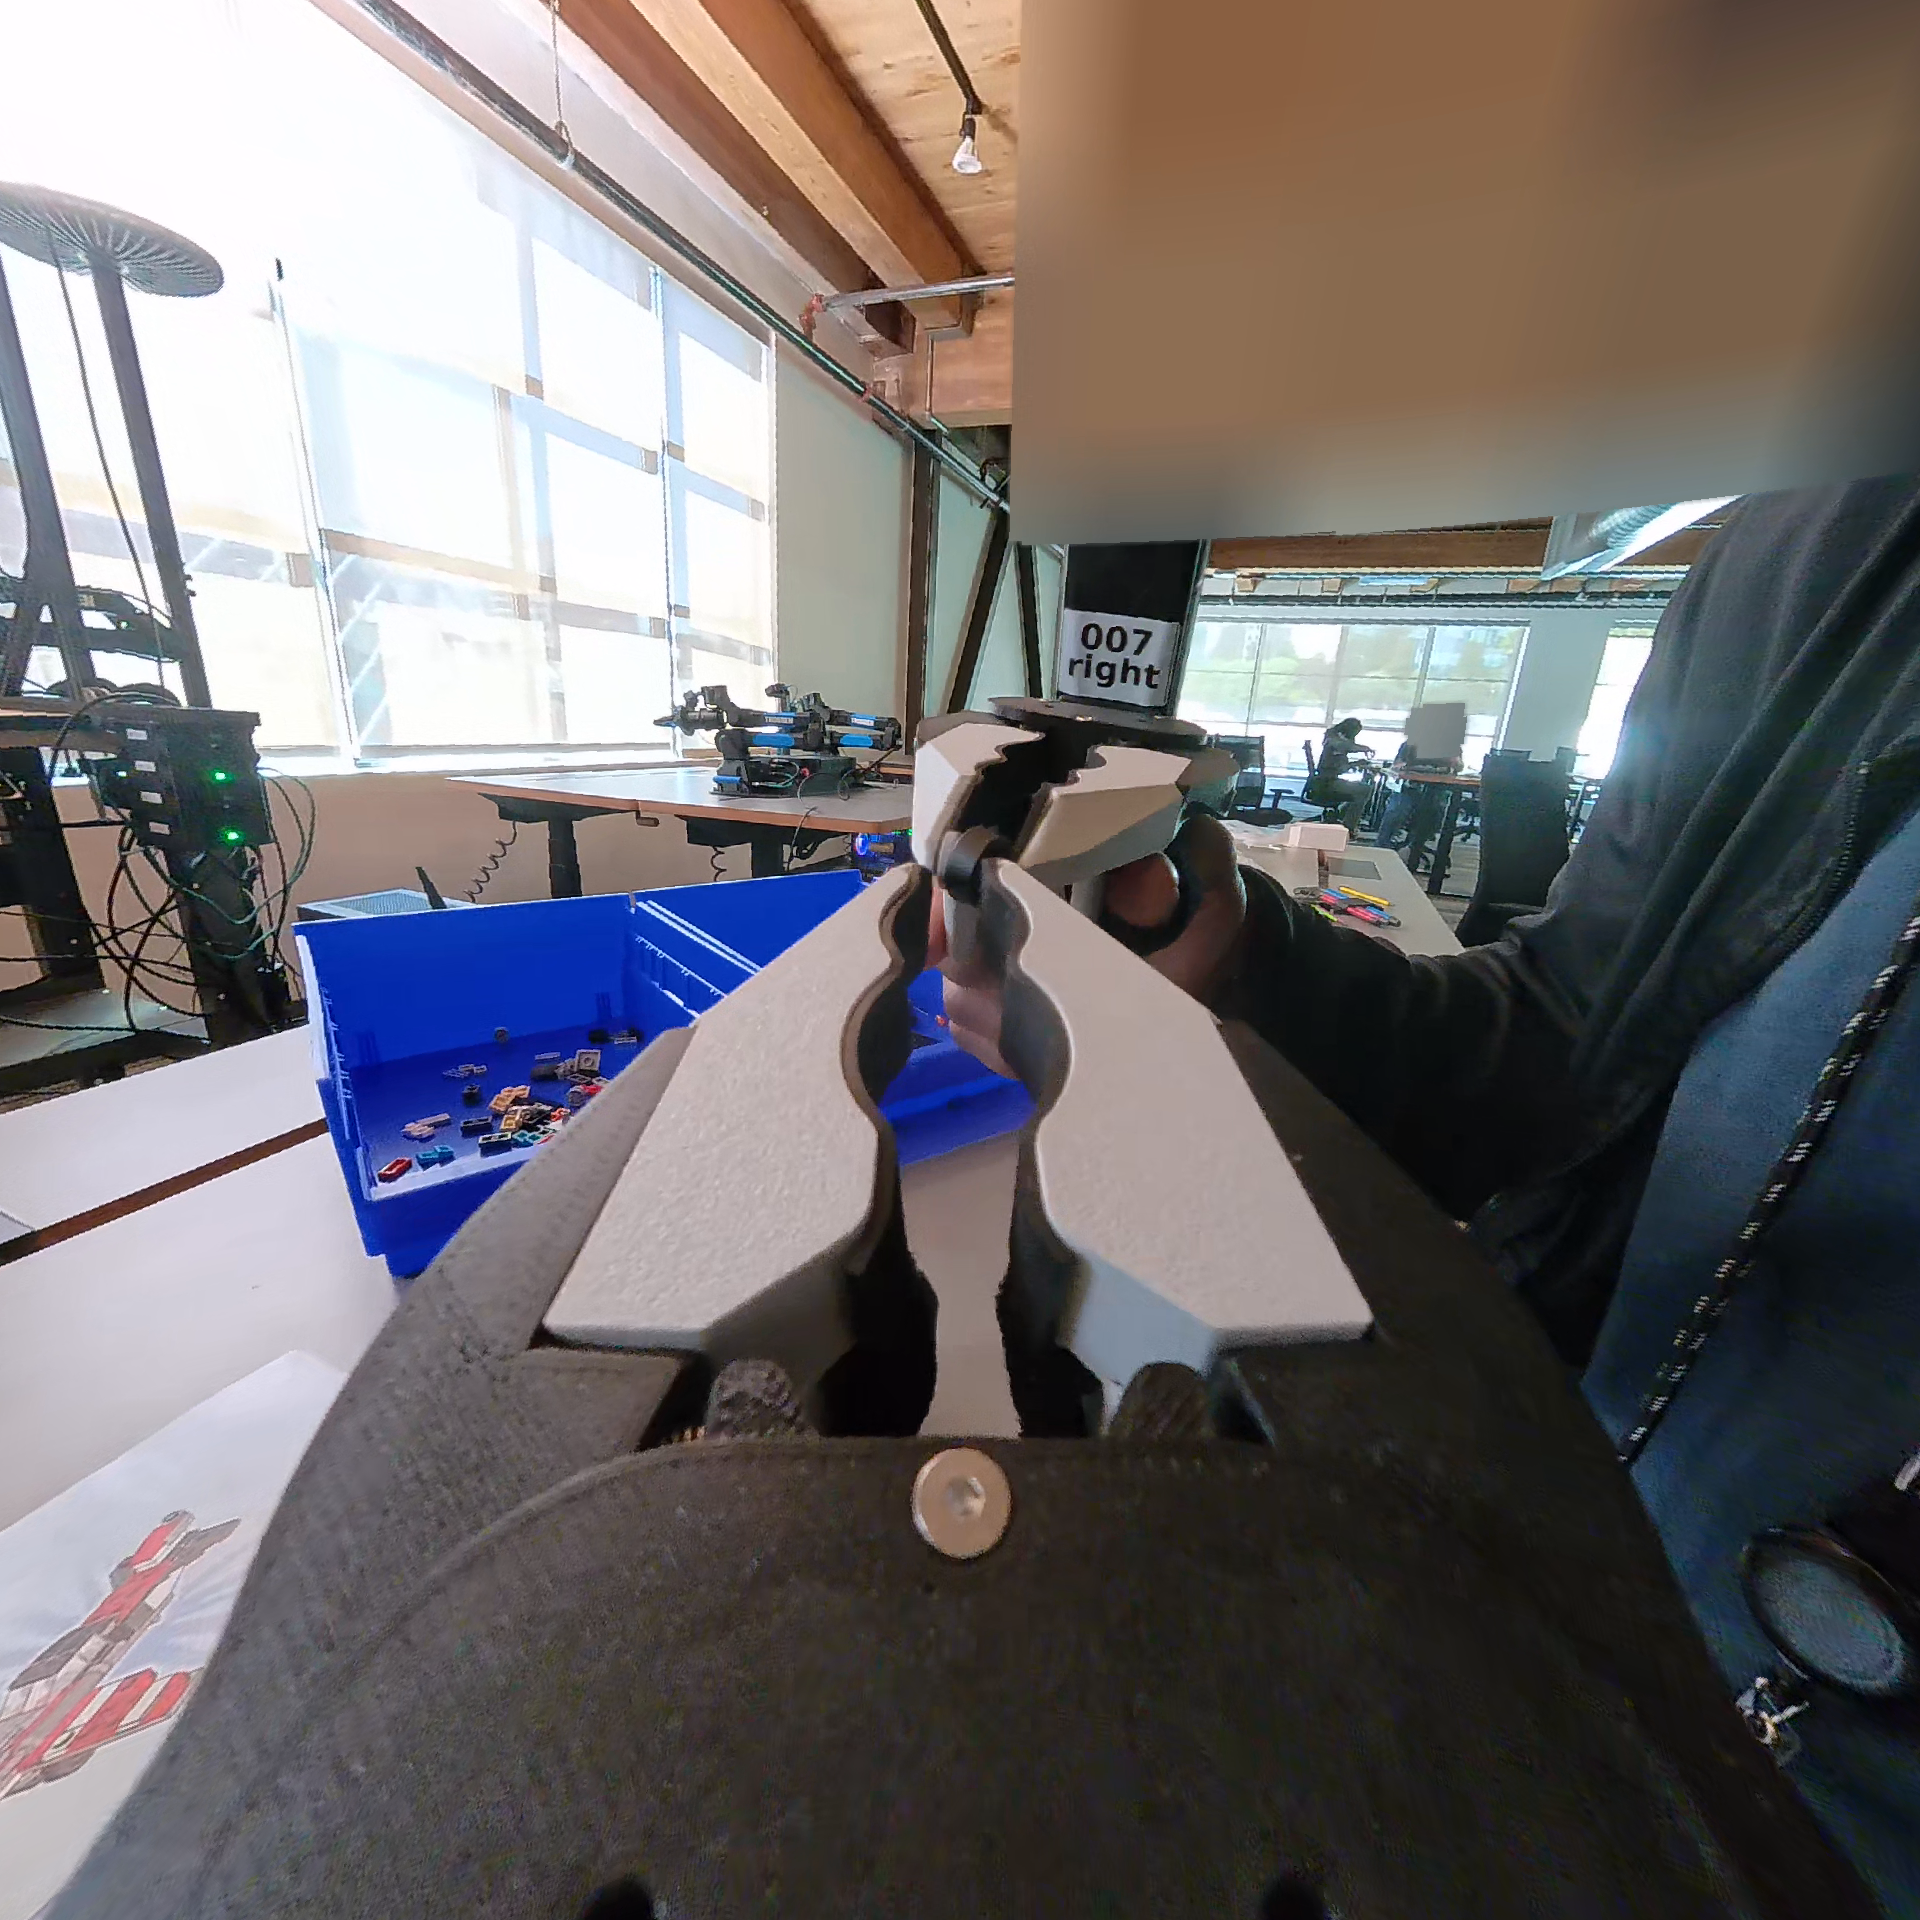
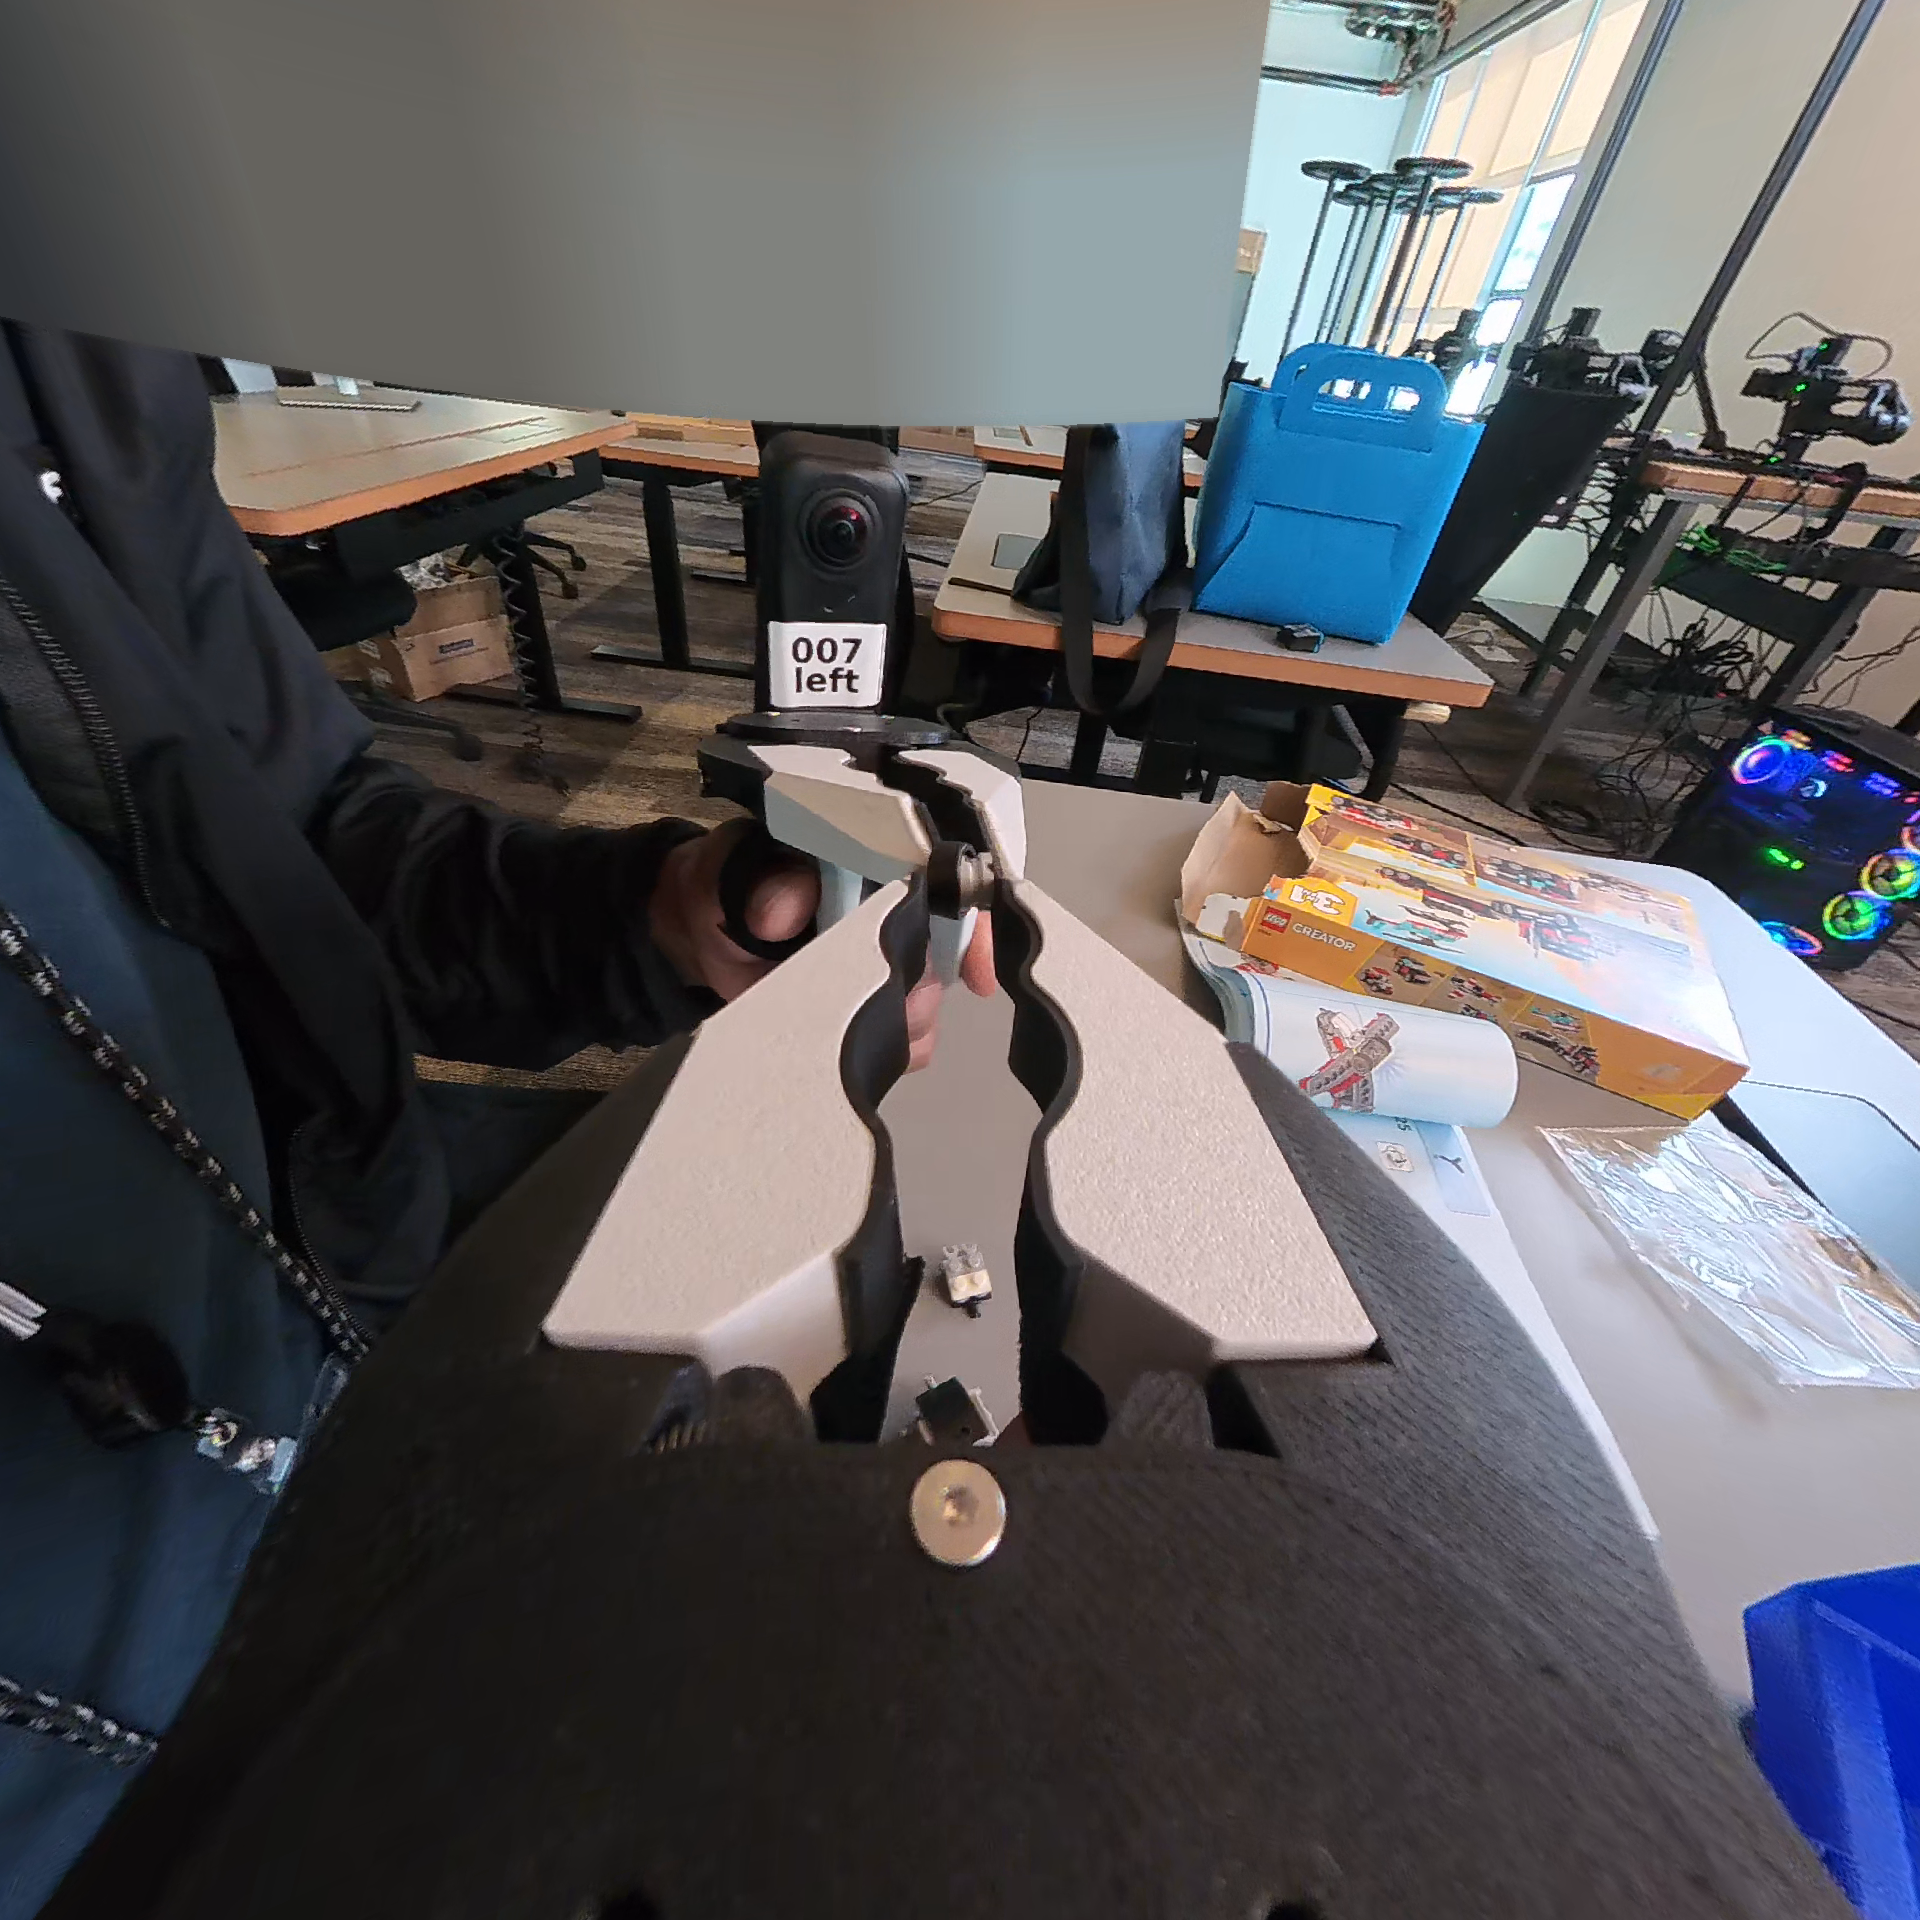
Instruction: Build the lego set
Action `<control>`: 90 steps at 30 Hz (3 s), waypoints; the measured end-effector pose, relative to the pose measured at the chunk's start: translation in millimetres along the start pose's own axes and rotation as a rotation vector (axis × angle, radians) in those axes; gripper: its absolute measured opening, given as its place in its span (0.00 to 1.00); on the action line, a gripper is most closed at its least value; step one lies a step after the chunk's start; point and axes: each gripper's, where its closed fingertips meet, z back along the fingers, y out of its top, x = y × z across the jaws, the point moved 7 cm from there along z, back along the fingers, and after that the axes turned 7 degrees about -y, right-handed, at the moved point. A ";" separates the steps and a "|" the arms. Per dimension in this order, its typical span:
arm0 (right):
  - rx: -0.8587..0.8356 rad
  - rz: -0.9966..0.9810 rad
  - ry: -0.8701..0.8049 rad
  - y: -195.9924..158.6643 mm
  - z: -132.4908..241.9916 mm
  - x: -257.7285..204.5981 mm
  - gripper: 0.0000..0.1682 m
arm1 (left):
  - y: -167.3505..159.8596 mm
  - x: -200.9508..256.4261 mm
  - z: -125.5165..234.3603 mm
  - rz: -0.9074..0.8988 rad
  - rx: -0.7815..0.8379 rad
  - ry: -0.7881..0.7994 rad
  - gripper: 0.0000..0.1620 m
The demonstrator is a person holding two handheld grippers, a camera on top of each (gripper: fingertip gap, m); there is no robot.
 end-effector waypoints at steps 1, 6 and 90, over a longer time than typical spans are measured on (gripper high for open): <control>-0.002 0.000 0.003 -0.3 0.1 -0.2 0.07 | -0.2 0.1 0.1 -0.001 -0.003 -0.002 0.06; -0.016 0.001 0.018 -1.1 0.5 -1.1 0.07 | -1.6 0.4 0.5 0.009 -0.011 -0.018 0.06; -0.090 0.135 -0.183 -8.5 -9.0 6.2 0.08 | -7.7 -15.5 5.0 0.012 -0.127 0.139 0.09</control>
